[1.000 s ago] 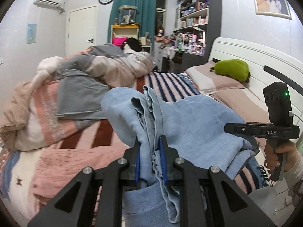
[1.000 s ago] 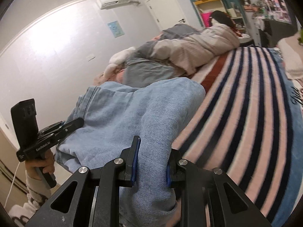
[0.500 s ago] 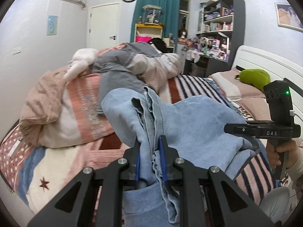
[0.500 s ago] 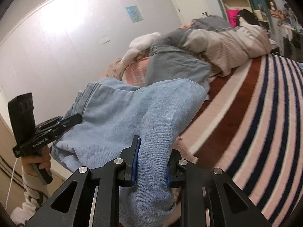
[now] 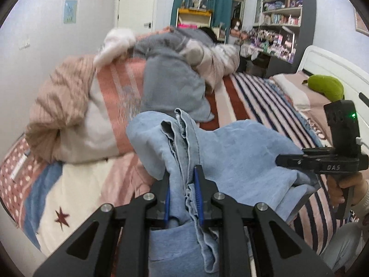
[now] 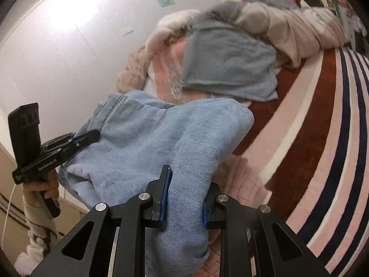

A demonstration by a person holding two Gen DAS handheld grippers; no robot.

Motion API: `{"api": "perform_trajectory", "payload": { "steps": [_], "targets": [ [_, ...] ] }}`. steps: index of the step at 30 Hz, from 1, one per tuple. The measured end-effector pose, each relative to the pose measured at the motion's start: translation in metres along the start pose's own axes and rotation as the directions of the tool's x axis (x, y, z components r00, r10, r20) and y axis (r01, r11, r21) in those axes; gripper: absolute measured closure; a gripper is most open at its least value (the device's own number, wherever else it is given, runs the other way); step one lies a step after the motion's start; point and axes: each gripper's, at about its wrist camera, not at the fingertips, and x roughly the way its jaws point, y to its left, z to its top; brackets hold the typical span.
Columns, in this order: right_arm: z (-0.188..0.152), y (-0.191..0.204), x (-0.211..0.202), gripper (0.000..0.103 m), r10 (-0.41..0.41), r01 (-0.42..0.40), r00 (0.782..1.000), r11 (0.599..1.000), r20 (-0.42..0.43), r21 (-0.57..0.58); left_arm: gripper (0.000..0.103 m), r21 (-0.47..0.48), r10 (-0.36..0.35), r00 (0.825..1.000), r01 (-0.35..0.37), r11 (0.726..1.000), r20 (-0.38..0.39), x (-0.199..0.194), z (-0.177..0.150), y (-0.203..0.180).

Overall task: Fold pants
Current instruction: 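Carry the folded jeans with both tools onto the clothes pile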

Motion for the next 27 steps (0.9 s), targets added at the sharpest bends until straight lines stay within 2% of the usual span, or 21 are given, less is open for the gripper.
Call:
{"api": "perform_trajectory", "payload": {
  "steps": [4,8,13,16,19,21,25,27],
  "targets": [
    [-0.006,-0.004,0.008,0.085,-0.015,0.015,1.000,1.000,-0.023,0.001,0.085,-0.010,0.014,1.000,-0.014,1.000,-0.026,0.013,-0.010,0.003],
    [-0.008,-0.002,0.007,0.080,-0.031,0.030,0.999,0.999,-0.022,-0.012,0.082,-0.026,0.013,1.000,-0.013,1.000,-0.022,0.013,-0.014,0.006],
    [-0.008,0.001,0.006,0.079,-0.050,0.050,0.998,0.999,-0.029,-0.021,0.081,-0.022,0.027,0.999,-0.027,0.999,-0.017,0.009,-0.016,0.003],
    [-0.008,0.003,0.003,0.072,-0.062,0.061,0.998,0.998,-0.031,-0.026,0.078,-0.015,0.054,0.998,-0.054,0.998,-0.015,0.006,-0.017,-0.001],
    [-0.011,0.007,-0.001,0.068,-0.076,0.075,0.997,0.996,-0.030,-0.052,0.072,-0.011,0.069,0.998,-0.069,0.998,-0.010,0.003,-0.017,-0.004],
    [-0.013,0.009,-0.005,0.065,-0.082,0.080,0.996,0.995,-0.033,-0.067,0.064,-0.017,0.069,0.998,-0.069,0.997,-0.006,0.000,-0.018,-0.006],
    [-0.015,0.008,-0.012,0.063,-0.077,0.076,0.997,0.995,-0.027,-0.064,0.057,0.001,0.101,0.995,-0.101,0.995,0.019,-0.009,-0.018,-0.014],
    [-0.017,0.007,-0.015,0.062,-0.073,0.072,0.997,0.996,-0.028,-0.060,0.050,0.002,0.115,0.993,-0.115,0.993,0.036,-0.017,-0.018,-0.020]
  ]
}}
